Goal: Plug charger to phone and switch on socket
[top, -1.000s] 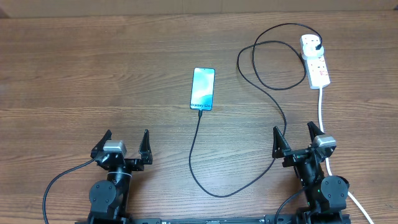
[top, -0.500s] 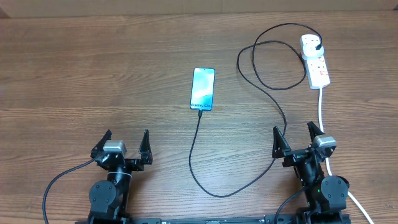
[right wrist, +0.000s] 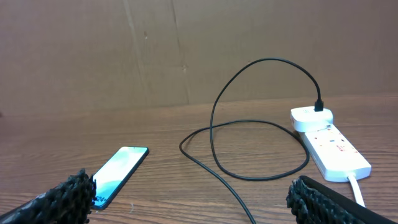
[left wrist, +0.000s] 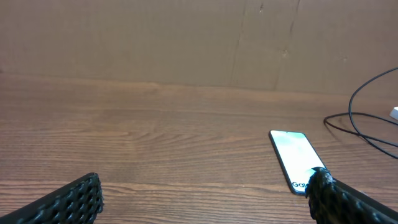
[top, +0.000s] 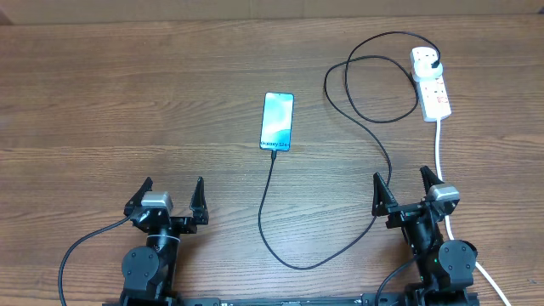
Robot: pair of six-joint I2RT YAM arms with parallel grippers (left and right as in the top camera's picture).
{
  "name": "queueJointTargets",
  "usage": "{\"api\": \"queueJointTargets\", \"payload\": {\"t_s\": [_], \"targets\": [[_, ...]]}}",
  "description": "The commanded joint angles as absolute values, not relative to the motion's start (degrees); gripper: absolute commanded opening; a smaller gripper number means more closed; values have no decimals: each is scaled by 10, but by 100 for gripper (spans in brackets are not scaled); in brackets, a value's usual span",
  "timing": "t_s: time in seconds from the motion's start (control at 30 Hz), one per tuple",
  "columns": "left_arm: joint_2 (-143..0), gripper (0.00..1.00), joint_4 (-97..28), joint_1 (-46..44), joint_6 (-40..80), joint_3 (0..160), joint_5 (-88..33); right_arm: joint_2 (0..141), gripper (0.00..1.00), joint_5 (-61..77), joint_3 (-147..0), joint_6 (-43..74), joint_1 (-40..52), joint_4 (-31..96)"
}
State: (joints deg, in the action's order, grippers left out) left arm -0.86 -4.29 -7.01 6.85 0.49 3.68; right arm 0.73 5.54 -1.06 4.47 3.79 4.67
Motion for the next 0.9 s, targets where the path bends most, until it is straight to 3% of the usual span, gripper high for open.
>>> {"api": "queueJointTargets", "payload": {"t_s": [0.0,0.37,0.87], "targets": [[-2,100,-42,-66,58,3,34,2,100,43,-5,44,41,45],[-2,100,-42,-66,58,3,34,2,100,26,-5,-29,41,48],[-2,100,-42,-66,58,3,34,2,100,30,-5,-29,41,47]]}}
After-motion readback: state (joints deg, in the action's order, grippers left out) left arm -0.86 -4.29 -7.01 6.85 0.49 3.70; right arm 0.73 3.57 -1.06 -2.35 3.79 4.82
